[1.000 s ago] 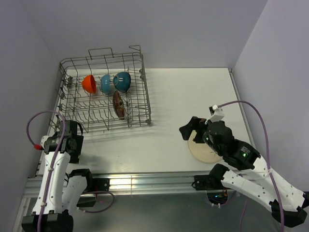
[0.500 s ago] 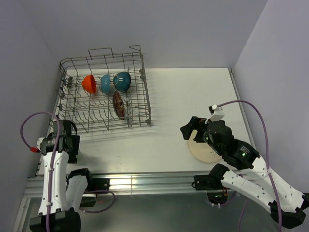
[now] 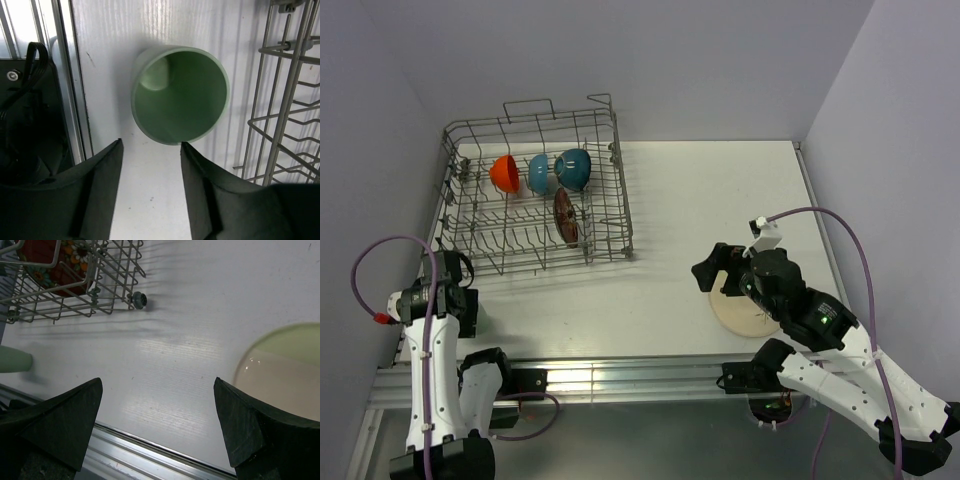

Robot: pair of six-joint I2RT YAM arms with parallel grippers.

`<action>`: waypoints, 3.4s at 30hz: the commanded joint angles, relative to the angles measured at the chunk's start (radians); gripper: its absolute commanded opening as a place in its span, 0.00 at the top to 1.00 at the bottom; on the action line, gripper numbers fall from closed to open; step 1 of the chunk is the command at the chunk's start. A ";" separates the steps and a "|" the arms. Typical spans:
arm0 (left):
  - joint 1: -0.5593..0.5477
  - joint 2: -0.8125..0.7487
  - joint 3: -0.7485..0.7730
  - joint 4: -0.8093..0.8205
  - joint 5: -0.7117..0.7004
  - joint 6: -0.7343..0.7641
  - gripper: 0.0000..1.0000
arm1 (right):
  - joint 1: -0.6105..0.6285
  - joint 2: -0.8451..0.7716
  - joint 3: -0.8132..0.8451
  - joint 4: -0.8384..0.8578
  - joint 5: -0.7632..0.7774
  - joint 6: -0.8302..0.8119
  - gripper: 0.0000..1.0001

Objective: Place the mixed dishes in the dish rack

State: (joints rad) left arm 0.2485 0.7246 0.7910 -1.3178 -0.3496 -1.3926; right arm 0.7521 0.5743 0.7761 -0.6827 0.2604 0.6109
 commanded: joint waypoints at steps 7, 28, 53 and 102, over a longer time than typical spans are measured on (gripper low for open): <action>0.038 0.038 0.040 -0.047 -0.071 -0.026 0.32 | -0.016 -0.017 0.040 0.029 -0.033 -0.025 0.00; 0.098 0.173 -0.020 0.094 0.026 0.087 1.00 | -0.020 -0.005 0.126 0.009 -0.027 -0.023 0.00; -0.046 0.110 0.635 0.202 0.412 0.414 1.00 | -0.030 0.249 0.374 0.090 -0.487 0.046 0.01; -0.819 0.276 0.223 1.546 1.080 0.178 1.00 | -0.217 0.332 0.281 0.878 -1.081 0.452 0.76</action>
State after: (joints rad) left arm -0.5674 0.9989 0.9966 0.1898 0.7364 -1.2484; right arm 0.5400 0.9203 1.0569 0.1150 -0.7975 1.0355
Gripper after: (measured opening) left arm 0.036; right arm 0.729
